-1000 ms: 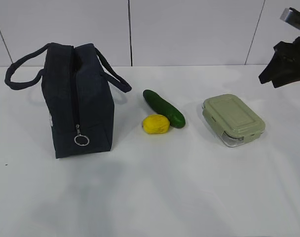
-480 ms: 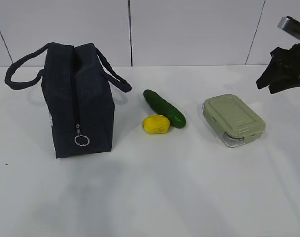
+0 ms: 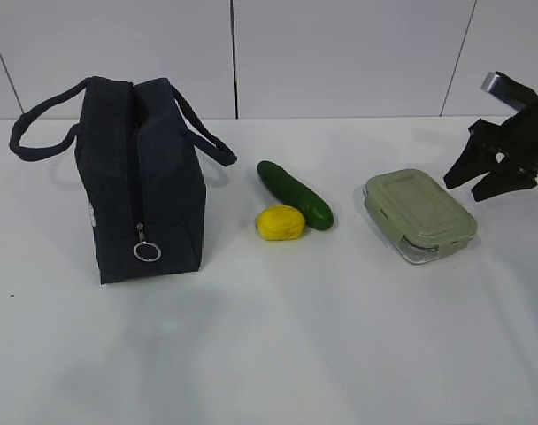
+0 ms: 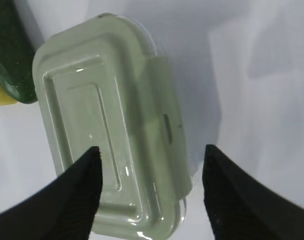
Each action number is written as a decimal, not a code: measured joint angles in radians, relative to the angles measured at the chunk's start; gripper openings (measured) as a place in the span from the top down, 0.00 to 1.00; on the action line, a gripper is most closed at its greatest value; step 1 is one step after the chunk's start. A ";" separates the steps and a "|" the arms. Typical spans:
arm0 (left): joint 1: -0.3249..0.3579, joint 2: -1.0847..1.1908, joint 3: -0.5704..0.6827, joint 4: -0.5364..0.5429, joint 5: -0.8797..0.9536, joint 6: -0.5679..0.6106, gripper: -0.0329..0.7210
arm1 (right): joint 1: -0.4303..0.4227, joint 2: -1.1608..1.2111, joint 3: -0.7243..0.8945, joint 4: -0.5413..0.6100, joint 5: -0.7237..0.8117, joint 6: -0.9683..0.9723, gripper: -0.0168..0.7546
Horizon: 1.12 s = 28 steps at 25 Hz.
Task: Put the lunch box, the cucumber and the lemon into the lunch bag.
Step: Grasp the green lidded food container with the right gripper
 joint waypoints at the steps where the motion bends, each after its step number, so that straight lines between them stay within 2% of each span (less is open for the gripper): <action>1: 0.000 0.000 0.000 0.000 0.000 0.000 0.64 | 0.000 0.004 0.000 0.003 0.000 0.000 0.37; 6: 0.000 0.000 0.000 0.000 0.000 0.000 0.64 | 0.000 0.004 -0.001 0.011 -0.002 -0.011 0.31; 20: 0.000 0.000 0.000 0.000 0.000 0.000 0.64 | 0.000 0.034 -0.002 0.137 -0.004 -0.190 0.31; 28: 0.000 0.000 0.000 0.000 0.000 0.000 0.64 | 0.000 0.057 -0.009 0.139 -0.006 -0.289 0.30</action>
